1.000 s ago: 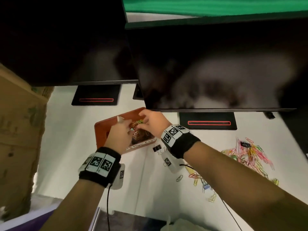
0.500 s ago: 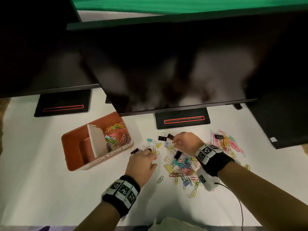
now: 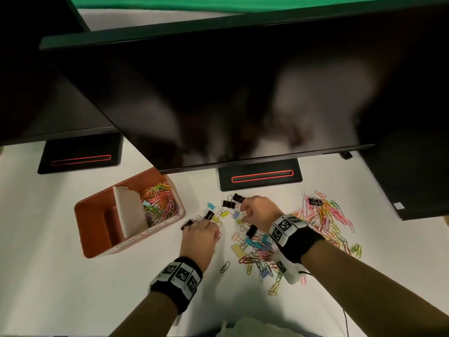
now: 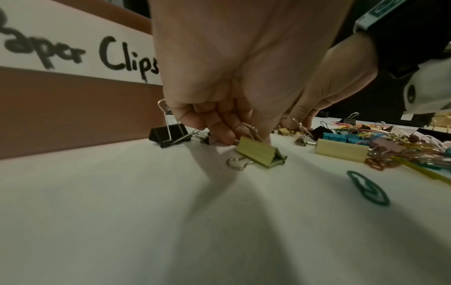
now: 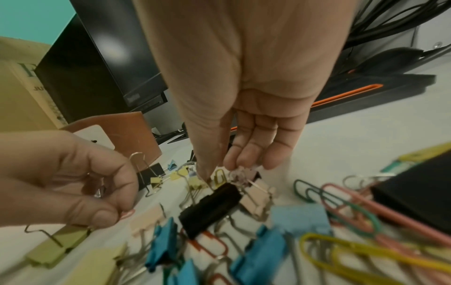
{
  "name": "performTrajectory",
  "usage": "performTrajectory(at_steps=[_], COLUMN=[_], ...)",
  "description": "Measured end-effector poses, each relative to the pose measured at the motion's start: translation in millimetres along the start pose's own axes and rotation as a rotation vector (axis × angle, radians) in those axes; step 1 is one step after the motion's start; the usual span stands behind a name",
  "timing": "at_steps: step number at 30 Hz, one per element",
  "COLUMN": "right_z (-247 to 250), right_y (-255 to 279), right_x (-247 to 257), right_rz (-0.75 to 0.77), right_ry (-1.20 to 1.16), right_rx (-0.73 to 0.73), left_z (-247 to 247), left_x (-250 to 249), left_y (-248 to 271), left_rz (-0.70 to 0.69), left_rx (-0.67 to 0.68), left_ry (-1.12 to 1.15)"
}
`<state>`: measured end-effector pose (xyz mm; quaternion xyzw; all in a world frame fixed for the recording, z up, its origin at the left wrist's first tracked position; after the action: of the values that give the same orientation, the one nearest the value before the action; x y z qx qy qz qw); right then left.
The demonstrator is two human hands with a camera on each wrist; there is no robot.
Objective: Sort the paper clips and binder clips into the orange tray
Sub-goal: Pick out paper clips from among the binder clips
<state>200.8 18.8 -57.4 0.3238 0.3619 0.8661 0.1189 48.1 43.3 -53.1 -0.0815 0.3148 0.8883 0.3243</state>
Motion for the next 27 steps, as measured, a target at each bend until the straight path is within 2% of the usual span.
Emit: performTrajectory(at_steps=[6,10,14,17,19,22,25,27], right_z=[-5,-4,7,21,24,10,-21,-42], right_y=[-2,-4,5,21,35,53,68,76], right_x=[0,2,2,-2,-2,2,5,8], right_rz=[0.0,-0.016,0.052,0.131,0.178,0.22,0.222,0.229], right_ry=[0.052,0.084,0.136,0.016,0.016,0.075,0.136,0.226], right_rx=[0.018,0.036,-0.039,-0.111,-0.123,-0.042,0.09,0.123], left_z=[1,17,34,24,8,-21,-41,-46], left_x=[-5,-5,-4,-8,-14,-17,-11,-8], left_y=[2,9,24,32,38,44,44,43], left_rz=[-0.042,-0.089,-0.153,-0.241,-0.23,-0.161,-0.074,-0.055], left_rx=[0.006,-0.073,-0.15,-0.031,0.073,0.155,0.168,0.148], left_ry=[0.001,0.015,0.083,0.296,0.331,0.31,0.311,0.276])
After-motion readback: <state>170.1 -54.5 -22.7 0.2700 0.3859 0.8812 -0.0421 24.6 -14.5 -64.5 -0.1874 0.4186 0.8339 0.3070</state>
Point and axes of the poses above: each hand's wrist, its own y-axis away from the middle knuckle, its own z-axis out of the back of the hand, x = y × z, the point moved 9 cm from there along -y, towards the middle knuckle, and after that the axes turned 13 degrees about x, right-handed, at the moved point
